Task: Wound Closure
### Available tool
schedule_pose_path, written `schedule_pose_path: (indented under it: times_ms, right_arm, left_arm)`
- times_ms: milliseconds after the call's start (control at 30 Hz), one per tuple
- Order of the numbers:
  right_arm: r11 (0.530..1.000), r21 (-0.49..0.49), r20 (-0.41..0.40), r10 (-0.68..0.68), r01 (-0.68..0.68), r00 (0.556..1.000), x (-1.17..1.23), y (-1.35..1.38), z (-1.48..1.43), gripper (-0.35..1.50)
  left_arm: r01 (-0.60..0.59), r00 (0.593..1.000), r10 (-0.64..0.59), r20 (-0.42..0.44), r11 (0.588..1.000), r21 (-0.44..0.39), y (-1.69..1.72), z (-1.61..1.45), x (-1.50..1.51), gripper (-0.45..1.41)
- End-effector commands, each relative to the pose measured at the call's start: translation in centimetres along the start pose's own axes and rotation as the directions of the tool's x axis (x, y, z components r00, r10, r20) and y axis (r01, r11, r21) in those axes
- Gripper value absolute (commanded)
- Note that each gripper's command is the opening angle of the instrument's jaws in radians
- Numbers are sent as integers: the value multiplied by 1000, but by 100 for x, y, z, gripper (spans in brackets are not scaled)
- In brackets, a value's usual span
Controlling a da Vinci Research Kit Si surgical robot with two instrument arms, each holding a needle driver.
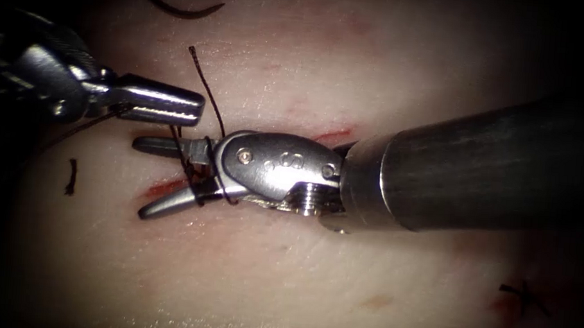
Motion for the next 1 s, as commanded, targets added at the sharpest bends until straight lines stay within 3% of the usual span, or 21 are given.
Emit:
schedule_pose_path:
  times_ms: [33,400,767,967,1000]
  right_arm:
    - [1000,7,-5,5,-5,1000,-7,-5,6,88]
    - [996,84,-51,-4,8,999,-5,-12,-1,73]
    - [993,118,-148,19,-1,989,-4,-17,-9,69]
    - [996,85,-232,50,-32,971,-7,-15,-21,46]
    - [996,83,-236,56,-37,970,-8,-14,-23,22]
  left_arm:
    - [9,1000,-10,-10,1000,-4,4,7,-8,-45]
    - [63,998,-63,-15,998,-14,17,17,-78,-45]
    - [121,993,-120,-13,991,62,42,36,-139,-45]
    - [141,990,-142,-1,987,81,72,39,-155,-45]
    - [143,990,-143,-1,986,86,77,39,-155,-45]
